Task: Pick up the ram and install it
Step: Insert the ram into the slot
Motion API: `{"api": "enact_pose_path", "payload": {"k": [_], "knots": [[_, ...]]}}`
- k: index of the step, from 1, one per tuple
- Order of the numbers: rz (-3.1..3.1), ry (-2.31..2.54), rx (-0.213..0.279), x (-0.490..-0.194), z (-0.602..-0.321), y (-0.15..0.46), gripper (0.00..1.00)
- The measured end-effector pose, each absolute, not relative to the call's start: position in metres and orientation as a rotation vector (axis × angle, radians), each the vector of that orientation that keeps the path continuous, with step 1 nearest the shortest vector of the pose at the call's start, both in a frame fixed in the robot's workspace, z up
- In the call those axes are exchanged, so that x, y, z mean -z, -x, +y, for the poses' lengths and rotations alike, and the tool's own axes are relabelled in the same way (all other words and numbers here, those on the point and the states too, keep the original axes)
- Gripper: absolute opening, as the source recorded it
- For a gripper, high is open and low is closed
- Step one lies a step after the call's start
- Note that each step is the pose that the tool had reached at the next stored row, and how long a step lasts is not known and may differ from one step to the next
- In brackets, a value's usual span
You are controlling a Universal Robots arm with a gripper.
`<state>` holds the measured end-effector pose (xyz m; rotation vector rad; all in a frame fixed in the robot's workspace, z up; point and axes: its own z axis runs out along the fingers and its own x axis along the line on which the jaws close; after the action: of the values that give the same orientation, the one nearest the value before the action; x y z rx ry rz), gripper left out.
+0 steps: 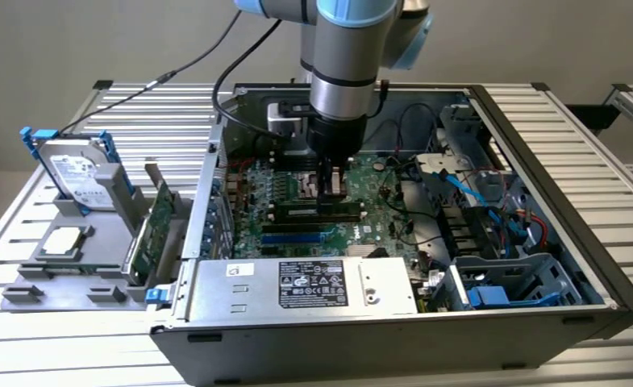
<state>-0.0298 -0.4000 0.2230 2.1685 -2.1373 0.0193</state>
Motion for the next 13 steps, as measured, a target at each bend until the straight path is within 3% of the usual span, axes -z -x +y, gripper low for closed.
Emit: {"api": "enact_pose_path", "payload": {"k": [13], "knots": [[-2.139,-2.167,-0.02,-0.2221,-0.3989,0.03,0.14]]}}
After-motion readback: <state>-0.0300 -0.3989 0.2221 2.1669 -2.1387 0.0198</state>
